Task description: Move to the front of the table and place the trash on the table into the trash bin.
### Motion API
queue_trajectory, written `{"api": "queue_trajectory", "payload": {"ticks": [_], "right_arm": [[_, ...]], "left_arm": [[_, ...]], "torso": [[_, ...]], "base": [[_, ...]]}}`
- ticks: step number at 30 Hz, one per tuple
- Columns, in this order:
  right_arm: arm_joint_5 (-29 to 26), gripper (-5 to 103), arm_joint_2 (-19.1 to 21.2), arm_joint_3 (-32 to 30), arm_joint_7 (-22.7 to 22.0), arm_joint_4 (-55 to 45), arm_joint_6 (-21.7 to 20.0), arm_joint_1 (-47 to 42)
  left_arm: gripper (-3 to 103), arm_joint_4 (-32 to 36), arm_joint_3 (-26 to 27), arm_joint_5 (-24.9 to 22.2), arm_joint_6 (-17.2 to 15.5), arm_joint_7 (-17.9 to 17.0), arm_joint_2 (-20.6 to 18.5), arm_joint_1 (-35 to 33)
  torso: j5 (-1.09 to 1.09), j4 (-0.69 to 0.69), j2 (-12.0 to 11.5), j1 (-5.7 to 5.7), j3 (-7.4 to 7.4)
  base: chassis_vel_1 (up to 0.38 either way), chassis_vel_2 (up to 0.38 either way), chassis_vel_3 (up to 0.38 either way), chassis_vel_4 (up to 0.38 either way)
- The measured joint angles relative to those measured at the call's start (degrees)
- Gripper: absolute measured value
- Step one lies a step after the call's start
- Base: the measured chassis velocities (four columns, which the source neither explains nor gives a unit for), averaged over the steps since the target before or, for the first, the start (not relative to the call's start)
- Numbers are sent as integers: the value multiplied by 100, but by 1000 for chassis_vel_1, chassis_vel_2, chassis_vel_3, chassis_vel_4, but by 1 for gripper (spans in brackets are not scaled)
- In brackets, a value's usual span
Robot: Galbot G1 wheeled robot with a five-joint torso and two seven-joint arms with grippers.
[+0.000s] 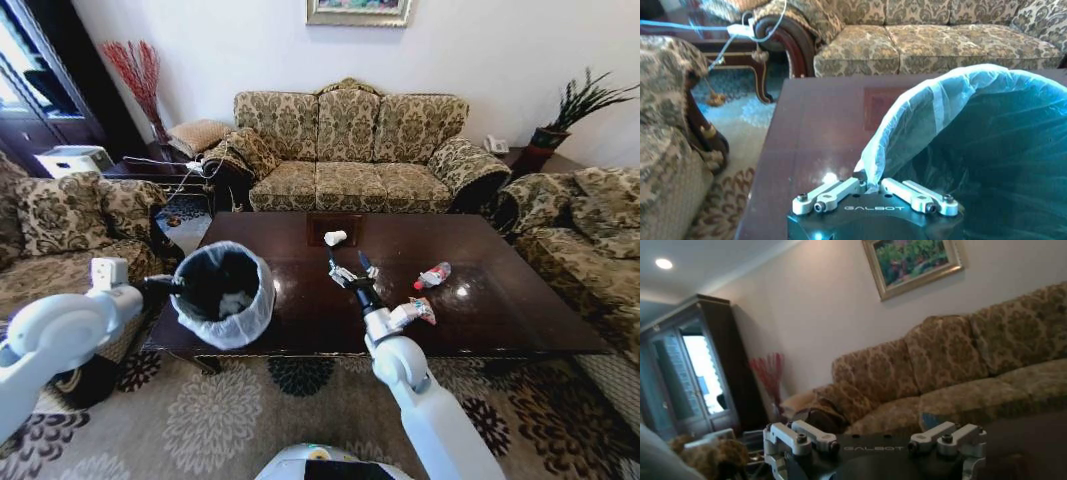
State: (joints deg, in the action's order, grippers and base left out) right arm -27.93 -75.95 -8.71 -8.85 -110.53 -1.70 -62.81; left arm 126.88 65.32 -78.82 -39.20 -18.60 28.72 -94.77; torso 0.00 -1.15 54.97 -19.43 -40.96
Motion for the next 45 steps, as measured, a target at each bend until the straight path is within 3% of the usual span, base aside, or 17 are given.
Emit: {"api": "queue_trajectory", "payload": {"ticks": [9, 20, 24, 26, 29, 37, 45], "right_arm": [[376, 100, -281, 159, -504, 736, -65, 406], [978, 100, -1065, 288, -813, 1896, 132, 1078], [1178, 100, -1354, 341, -1224, 2471, 95, 1456], [1393, 100, -1615, 350, -1563, 3292, 152, 1916], [1563, 100, -1643, 264, -1735, 3961, 323, 2194], [1359, 100, -1637, 201, -1816, 4938, 428, 2548], [1132, 100, -1628, 273, -1335, 5675, 594, 2866]], "left_arm": [[0, 233, -108, 12, -75, 38, 390, -84], [0, 392, -61, -101, -125, 45, 216, -191], [0, 552, -59, -136, -125, 30, 267, -134], [0, 655, -77, -112, -124, 31, 335, -161], [0, 693, -76, 1, -154, 46, 393, -214], [0, 760, -37, 50, -190, 91, 374, -276], [0, 831, -122, 41, -188, 89, 379, -280]], "torso": [[-1, -1, 1, 1, 1], [0, 0, 1, 3, 2], [-1, 0, 0, -3, -1], [3, 1, -2, -10, -3], [-4, 2, -3, -10, -4], [1, -2, 5, 13, 6], [0, 0, -1, -5, -2]], "base": [[-4, 9, 4, -4], [-175, 158, 159, -150], [-228, 265, 241, -247], [-171, 182, 168, -129], [-133, 94, 46, -64], [10, -5, -17, 25], [6, -4, -5, 8]]}}
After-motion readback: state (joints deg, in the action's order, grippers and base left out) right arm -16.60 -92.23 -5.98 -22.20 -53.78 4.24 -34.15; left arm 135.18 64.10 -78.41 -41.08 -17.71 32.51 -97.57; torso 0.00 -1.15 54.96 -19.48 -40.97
